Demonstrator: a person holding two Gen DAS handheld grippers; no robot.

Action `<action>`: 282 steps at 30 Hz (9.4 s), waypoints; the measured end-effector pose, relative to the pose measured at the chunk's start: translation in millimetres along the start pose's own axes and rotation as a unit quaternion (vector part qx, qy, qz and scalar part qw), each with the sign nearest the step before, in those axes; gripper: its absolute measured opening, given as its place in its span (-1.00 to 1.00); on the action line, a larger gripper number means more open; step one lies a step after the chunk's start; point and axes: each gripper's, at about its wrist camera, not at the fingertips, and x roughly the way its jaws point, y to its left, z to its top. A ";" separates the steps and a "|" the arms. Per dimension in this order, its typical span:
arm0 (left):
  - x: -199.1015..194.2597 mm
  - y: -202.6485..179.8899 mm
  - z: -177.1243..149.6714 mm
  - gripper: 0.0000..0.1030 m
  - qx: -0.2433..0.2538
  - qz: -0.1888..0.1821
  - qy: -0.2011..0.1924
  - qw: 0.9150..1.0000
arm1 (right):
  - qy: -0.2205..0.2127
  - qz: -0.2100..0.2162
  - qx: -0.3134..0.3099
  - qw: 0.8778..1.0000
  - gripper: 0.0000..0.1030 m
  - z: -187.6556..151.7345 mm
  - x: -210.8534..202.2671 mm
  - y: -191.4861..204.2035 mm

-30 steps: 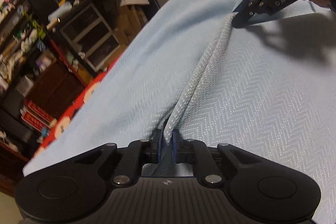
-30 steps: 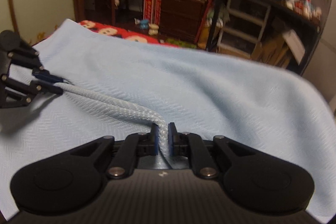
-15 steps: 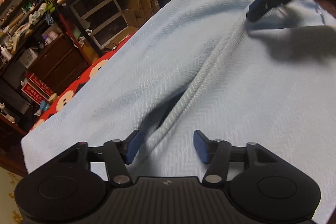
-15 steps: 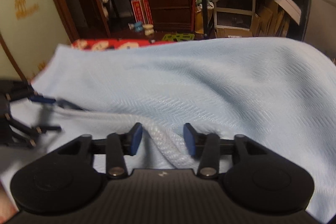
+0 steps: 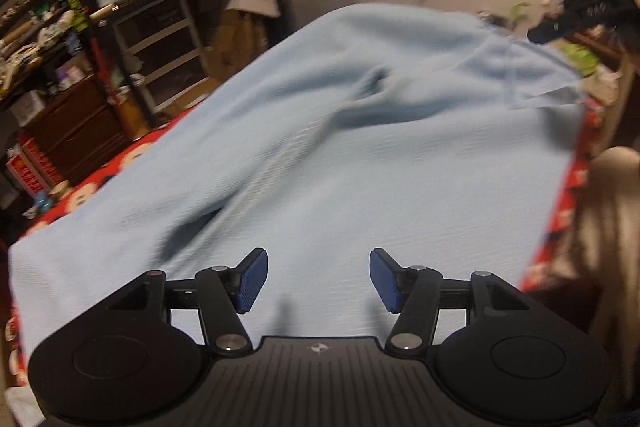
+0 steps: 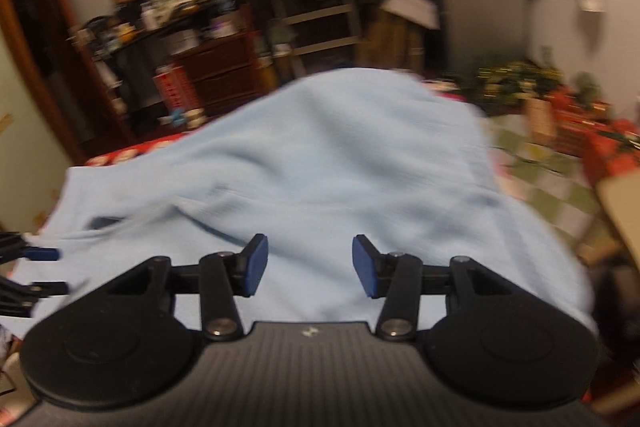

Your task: Fold clothes

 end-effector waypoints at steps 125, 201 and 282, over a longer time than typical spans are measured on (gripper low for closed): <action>-9.7 -150.8 -35.7 -0.90 0.331 0.184 -0.148 0.914 | -0.125 0.067 0.518 0.843 -0.46 -157.8 99.0 -106.6; 52.2 115.2 75.2 0.19 -0.078 0.099 -0.071 0.990 | -0.012 -0.048 -0.012 0.999 0.19 68.2 104.0 67.7; 17.4 389.6 -145.5 -0.21 -0.435 0.051 0.164 0.884 | 0.267 0.218 -0.286 0.894 -0.82 67.7 446.8 590.2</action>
